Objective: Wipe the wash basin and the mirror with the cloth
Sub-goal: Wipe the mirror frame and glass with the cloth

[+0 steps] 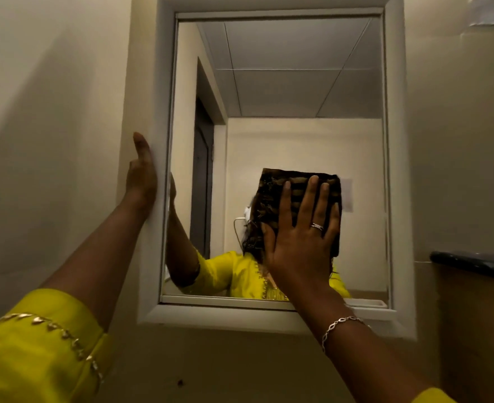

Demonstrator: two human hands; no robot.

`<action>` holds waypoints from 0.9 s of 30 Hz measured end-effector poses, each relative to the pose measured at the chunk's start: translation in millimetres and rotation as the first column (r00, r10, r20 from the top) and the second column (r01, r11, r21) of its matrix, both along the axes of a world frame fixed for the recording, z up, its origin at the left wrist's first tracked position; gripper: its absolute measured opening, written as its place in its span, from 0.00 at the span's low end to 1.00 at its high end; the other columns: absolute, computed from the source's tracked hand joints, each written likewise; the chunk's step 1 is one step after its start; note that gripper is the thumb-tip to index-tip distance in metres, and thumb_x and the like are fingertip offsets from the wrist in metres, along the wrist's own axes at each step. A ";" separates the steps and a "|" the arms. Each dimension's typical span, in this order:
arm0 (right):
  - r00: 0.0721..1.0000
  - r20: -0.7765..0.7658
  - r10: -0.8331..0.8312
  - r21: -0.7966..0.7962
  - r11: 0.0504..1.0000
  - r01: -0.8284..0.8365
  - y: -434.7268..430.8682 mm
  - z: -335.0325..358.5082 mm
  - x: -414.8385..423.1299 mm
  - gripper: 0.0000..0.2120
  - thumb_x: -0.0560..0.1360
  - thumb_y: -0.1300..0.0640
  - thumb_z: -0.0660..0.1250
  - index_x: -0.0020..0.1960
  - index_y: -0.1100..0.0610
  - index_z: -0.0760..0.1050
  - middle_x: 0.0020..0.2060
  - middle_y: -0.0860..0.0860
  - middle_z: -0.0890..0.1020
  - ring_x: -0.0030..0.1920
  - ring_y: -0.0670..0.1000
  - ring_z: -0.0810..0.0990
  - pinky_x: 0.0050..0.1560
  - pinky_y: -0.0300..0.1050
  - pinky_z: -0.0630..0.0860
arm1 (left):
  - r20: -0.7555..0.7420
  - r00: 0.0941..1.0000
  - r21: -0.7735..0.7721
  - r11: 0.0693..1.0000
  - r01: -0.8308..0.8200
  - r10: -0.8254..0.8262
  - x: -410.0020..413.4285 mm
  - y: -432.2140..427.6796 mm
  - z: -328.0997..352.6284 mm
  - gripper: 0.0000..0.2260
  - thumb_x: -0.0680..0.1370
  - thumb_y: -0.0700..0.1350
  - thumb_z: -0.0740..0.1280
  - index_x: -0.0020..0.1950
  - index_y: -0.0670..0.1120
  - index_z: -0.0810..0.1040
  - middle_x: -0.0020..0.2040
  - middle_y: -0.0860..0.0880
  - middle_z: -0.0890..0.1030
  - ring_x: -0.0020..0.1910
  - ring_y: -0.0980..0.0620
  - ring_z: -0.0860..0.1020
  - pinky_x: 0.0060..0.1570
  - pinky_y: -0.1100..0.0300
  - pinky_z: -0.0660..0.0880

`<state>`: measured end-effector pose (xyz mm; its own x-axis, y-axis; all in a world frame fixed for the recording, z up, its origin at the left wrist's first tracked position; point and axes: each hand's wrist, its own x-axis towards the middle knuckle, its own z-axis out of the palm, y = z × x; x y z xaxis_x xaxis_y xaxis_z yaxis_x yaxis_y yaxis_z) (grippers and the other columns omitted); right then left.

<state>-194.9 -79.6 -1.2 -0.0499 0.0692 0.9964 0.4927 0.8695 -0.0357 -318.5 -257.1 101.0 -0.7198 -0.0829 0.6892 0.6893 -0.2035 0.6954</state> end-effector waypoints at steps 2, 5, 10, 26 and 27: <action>1.000 0.020 0.023 0.031 0.999 -0.023 -12.9 2.1 -10.6 0.31 0.77 0.42 0.48 0.75 0.56 0.52 0.73 0.65 0.54 0.73 0.64 0.49 0.70 0.62 0.49 | 0.005 1.000 -0.025 1.000 0.013 -0.013 0.2 -2.7 -2.1 0.33 0.78 0.63 0.42 0.66 0.40 0.69 0.44 0.44 0.78 0.43 0.48 0.76 0.51 0.52 0.74; 0.998 0.033 0.060 0.069 0.996 -0.062 -28.6 7.1 -25.1 0.31 0.77 0.43 0.49 0.75 0.56 0.52 0.73 0.65 0.54 0.73 0.63 0.48 0.70 0.61 0.48 | 0.041 0.995 -0.067 0.993 0.095 -0.092 -5.6 -7.7 -14.7 0.44 0.70 0.74 0.44 0.68 0.39 0.66 0.60 0.34 0.75 0.53 0.37 0.76 0.60 0.41 0.72; 0.993 0.077 0.088 0.126 0.987 -0.098 -53.9 14.5 -45.5 0.31 0.76 0.43 0.51 0.75 0.56 0.52 0.73 0.64 0.54 0.73 0.63 0.47 0.70 0.60 0.44 | 0.100 0.989 -0.131 0.984 0.124 -0.111 -13.1 -9.8 -44.7 0.49 0.66 0.77 0.43 0.69 0.39 0.65 0.53 0.36 0.78 0.54 0.37 0.76 0.60 0.40 0.72; 0.960 0.261 0.099 0.295 0.939 -0.177 -94.0 16.8 -79.9 0.30 0.75 0.44 0.46 0.74 0.56 0.53 0.74 0.63 0.54 0.74 0.62 0.49 0.71 0.60 0.46 | 0.069 0.997 -0.092 0.995 0.032 -0.025 -2.6 -8.4 -115.8 0.21 0.78 0.61 0.45 0.39 0.57 0.75 0.38 0.49 0.79 0.40 0.49 0.77 0.40 0.57 0.71; 0.955 0.281 0.094 0.311 0.933 -0.184 -92.0 16.3 -78.8 0.30 0.75 0.44 0.46 0.74 0.55 0.53 0.74 0.63 0.54 0.74 0.62 0.49 0.71 0.60 0.46 | 0.062 0.998 -0.086 0.996 0.031 -0.026 -2.8 -8.3 -115.6 0.22 0.78 0.60 0.45 0.39 0.55 0.76 0.38 0.48 0.79 0.39 0.49 0.77 0.39 0.57 0.71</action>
<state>-273.7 -171.5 15.2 -0.2924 -0.2871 0.9122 0.3192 0.8699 0.3761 -321.2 -265.3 -14.7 -0.7620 -0.0033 0.6476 0.6397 -0.1597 0.7518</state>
